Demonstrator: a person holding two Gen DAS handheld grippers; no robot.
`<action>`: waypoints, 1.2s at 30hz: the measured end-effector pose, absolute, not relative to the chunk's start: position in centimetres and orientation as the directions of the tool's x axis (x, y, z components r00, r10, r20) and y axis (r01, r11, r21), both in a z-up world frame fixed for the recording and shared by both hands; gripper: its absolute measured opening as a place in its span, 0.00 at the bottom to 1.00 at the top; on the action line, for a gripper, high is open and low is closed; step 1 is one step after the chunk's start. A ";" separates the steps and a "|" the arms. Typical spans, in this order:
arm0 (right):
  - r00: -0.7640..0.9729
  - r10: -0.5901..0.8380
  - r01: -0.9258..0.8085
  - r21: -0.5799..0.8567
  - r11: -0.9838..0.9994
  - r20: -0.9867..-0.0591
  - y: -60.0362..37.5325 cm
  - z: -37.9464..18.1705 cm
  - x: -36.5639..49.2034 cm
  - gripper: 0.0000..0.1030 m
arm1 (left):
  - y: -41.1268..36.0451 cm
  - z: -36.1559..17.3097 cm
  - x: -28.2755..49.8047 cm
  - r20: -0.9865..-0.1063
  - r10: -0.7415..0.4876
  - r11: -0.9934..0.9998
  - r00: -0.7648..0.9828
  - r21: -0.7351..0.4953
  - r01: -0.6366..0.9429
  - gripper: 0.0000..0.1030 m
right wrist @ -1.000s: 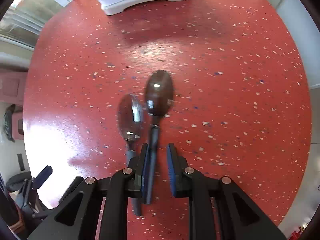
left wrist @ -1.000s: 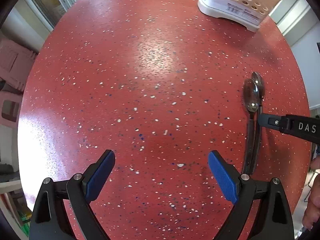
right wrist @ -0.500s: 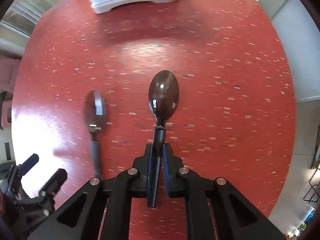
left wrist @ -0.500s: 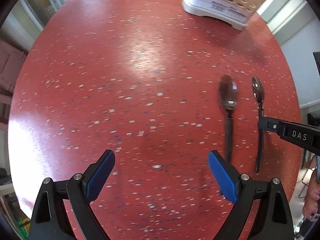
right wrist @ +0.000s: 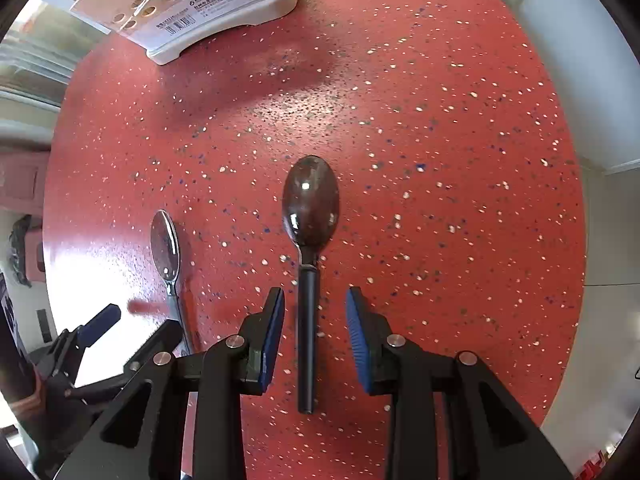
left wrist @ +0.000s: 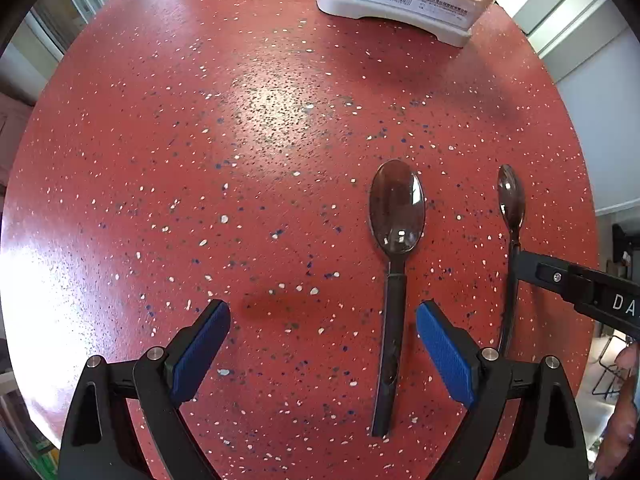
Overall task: Organize utensils
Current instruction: 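Grasp the other dark-handled spoon with the left tool while the right tool holds its spoon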
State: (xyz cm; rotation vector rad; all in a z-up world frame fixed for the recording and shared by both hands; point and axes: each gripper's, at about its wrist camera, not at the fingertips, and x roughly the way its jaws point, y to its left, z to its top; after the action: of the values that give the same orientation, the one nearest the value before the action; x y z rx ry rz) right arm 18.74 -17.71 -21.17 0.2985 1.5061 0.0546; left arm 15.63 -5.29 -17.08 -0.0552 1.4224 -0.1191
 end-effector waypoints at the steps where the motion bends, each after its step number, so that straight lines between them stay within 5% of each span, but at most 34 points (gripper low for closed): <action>1: 0.062 0.212 0.155 0.220 0.963 -0.975 -17.7 -21.4 19.3 0.34 | -5.5 -17.1 15.8 -0.984 -0.107 0.994 0.143 -0.101 0.051 1.00; 15: -0.005 0.059 0.177 0.057 0.983 -0.998 -16.0 -21.7 21.7 0.34 | -8.1 -17.4 17.0 -0.988 -0.080 0.995 0.133 -0.071 0.069 1.00; 23: -0.020 0.047 0.186 0.042 0.982 -0.999 -15.0 -22.3 21.7 0.12 | -10.0 -17.7 17.8 -0.990 -0.045 0.994 0.131 -0.031 0.105 1.00; 26: -0.015 0.067 0.186 0.063 0.981 -0.998 -15.1 -22.4 21.9 0.12 | -11.2 -17.6 17.9 -0.990 -0.040 0.991 0.133 -0.022 0.132 0.98; 29: -0.003 0.096 0.184 0.094 0.978 -0.995 -15.4 -22.4 21.6 0.12 | -12.3 -17.2 17.9 -0.990 -0.046 0.985 0.130 -0.023 0.173 0.82; 32: 0.027 0.153 0.191 0.155 0.969 -0.988 -17.3 -22.6 20.7 0.12 | -13.6 -16.6 18.0 -0.990 -0.056 0.975 0.131 -0.026 0.222 0.45; 36: 0.091 0.220 0.180 0.233 0.956 -0.971 -18.7 -22.4 19.6 0.12 | -13.8 -16.2 18.2 -0.984 -0.122 0.969 0.130 -0.089 0.232 0.39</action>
State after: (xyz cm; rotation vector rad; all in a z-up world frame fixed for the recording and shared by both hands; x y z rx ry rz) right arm 19.58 -18.73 -22.43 0.3272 1.4882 0.0304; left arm 18.15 -13.81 -16.23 0.0931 1.4183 -0.2577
